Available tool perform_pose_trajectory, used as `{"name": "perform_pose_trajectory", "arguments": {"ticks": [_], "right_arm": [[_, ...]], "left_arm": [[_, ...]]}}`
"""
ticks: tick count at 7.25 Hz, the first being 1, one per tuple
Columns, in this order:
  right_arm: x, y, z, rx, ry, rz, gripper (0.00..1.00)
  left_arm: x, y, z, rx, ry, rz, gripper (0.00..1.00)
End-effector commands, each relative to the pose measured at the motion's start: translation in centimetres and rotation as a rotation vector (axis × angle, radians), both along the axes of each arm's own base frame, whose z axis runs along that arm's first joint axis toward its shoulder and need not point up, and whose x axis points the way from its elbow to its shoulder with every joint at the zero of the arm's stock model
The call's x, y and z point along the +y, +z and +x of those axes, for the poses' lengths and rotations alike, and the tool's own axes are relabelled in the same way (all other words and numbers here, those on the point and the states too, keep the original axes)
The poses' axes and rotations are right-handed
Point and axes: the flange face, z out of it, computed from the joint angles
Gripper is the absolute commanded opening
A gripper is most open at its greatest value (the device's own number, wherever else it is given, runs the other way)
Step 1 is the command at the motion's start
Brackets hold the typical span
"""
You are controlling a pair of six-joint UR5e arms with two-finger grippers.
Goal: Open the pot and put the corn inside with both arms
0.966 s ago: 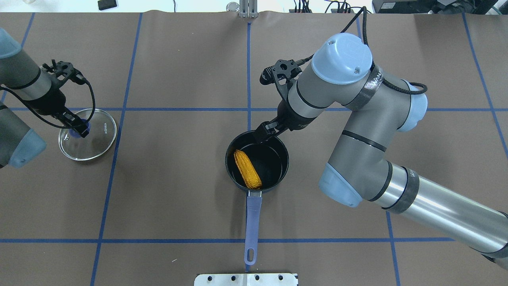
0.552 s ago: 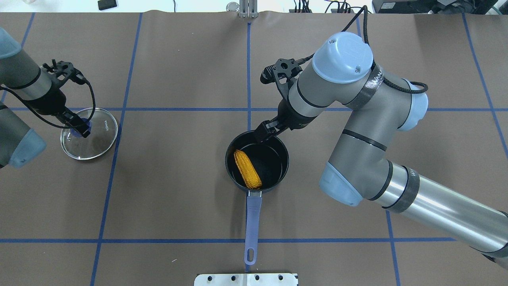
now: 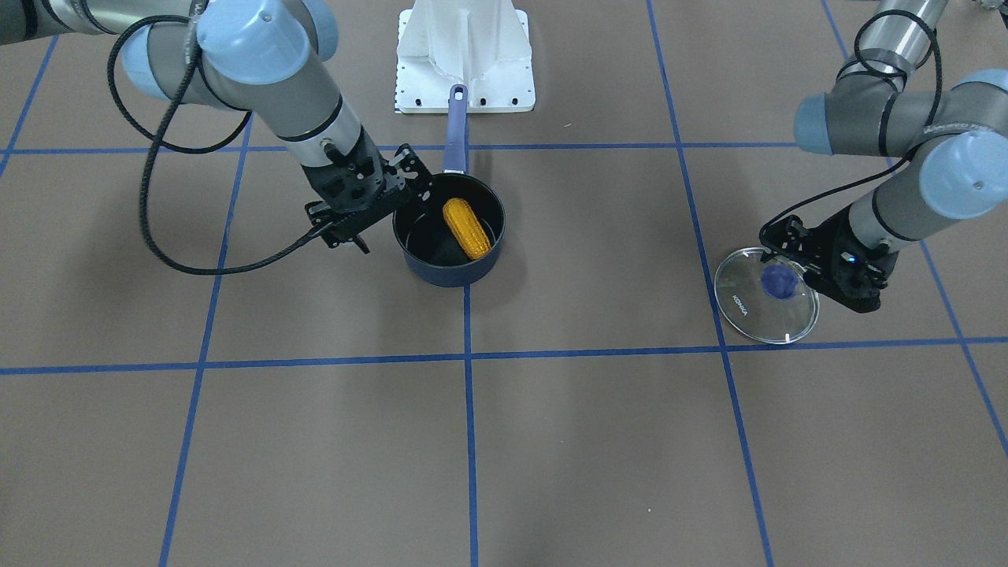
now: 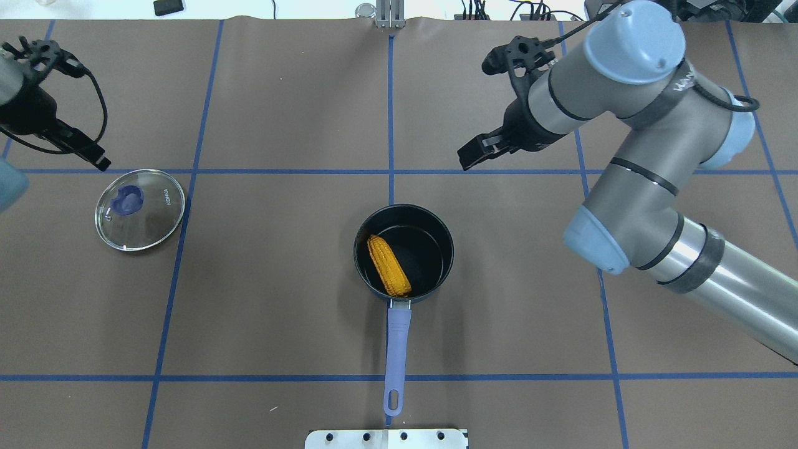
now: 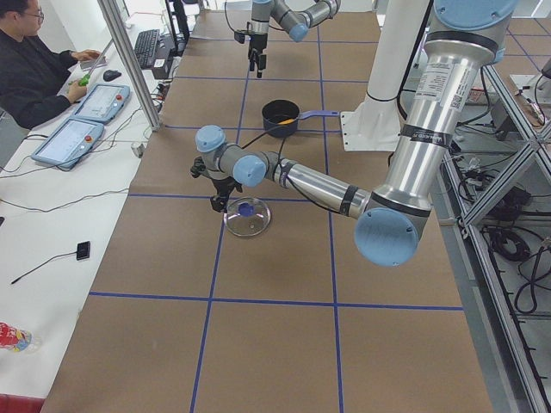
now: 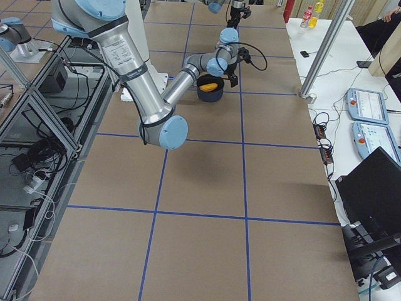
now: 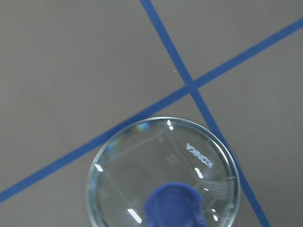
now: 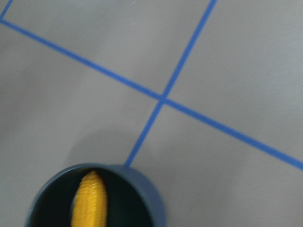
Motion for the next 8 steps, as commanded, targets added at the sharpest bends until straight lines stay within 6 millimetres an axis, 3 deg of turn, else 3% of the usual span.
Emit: {"name": "perform_pose_trajectory", "arguments": {"ticks": [1, 2, 3, 4, 6, 7, 8], "right_arm": [[-0.1, 7.0, 3.8, 0.021, 0.009, 0.057, 1.00], [-0.4, 8.9, 4.9, 0.043, 0.013, 0.049, 1.00], [-1.6, 8.8, 6.9, 0.048, 0.073, 0.016, 1.00], [-1.7, 12.1, 11.1, 0.066, 0.122, -0.026, 1.00], [-3.1, 16.2, 20.3, 0.040, 0.161, -0.131, 1.00], [-2.8, 19.0, 24.9, 0.042, 0.206, -0.186, 1.00], [-2.9, 20.7, 28.4, 0.083, 0.206, -0.204, 1.00]], "left_arm": [[-1.5, 0.6, -6.1, -0.008, -0.101, -0.013, 0.99], [-1.7, 1.0, -7.8, -0.015, -0.128, -0.038, 0.99], [-1.7, 1.3, -9.4, -0.020, -0.146, -0.047, 1.00], [0.2, 5.1, -10.7, -0.045, -0.111, -0.049, 1.00], [0.2, 6.2, -14.6, -0.052, -0.158, -0.047, 1.00], [1.7, 8.6, -16.7, -0.065, -0.120, -0.020, 1.00], [1.7, 8.8, -19.1, -0.066, -0.145, -0.005, 1.00]]}}
